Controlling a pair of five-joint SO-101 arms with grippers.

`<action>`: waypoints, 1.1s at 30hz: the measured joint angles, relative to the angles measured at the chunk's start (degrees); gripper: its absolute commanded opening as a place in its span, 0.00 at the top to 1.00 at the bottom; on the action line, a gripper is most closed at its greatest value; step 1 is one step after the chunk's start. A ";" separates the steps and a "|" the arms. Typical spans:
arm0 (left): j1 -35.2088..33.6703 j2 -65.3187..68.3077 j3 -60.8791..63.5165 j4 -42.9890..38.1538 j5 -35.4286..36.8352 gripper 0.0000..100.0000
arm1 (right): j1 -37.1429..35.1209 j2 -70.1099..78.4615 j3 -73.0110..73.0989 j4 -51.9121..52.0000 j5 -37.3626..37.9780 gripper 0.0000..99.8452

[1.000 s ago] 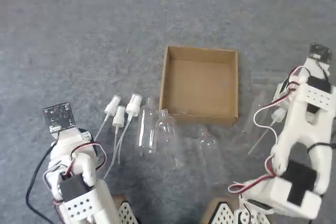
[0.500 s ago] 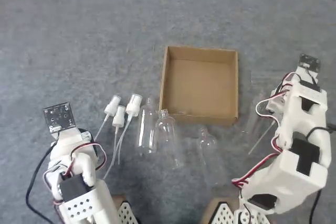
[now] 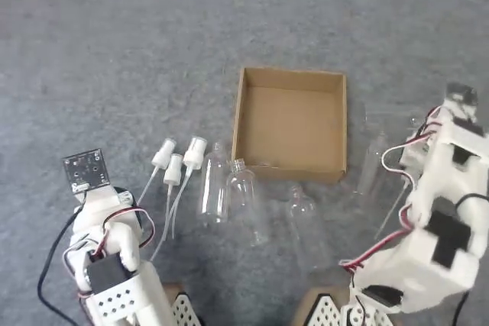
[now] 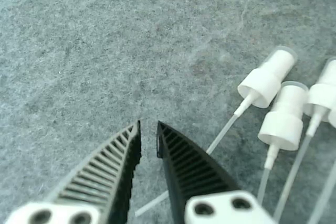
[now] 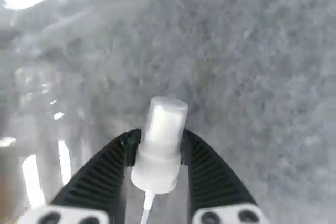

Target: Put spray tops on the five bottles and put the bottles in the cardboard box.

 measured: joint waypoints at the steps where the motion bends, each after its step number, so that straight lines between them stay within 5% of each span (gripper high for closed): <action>1: 0.00 0.00 0.00 0.00 0.00 0.96 | -0.79 -2.29 -1.85 2.73 0.00 0.99; 6: 0.00 0.00 0.00 0.00 0.00 0.96 | -9.93 -14.95 -10.64 14.77 -3.96 0.99; 11: 0.00 0.00 0.00 0.00 0.00 0.96 | -27.08 -23.82 -16.00 20.48 -9.41 0.99; 22: 0.00 0.00 0.00 0.00 0.00 0.96 | -64.09 -19.08 -18.64 7.74 -22.33 0.99; 33: 0.00 0.00 0.00 0.00 0.00 0.96 | -73.67 3.43 -18.55 -6.68 -27.25 0.99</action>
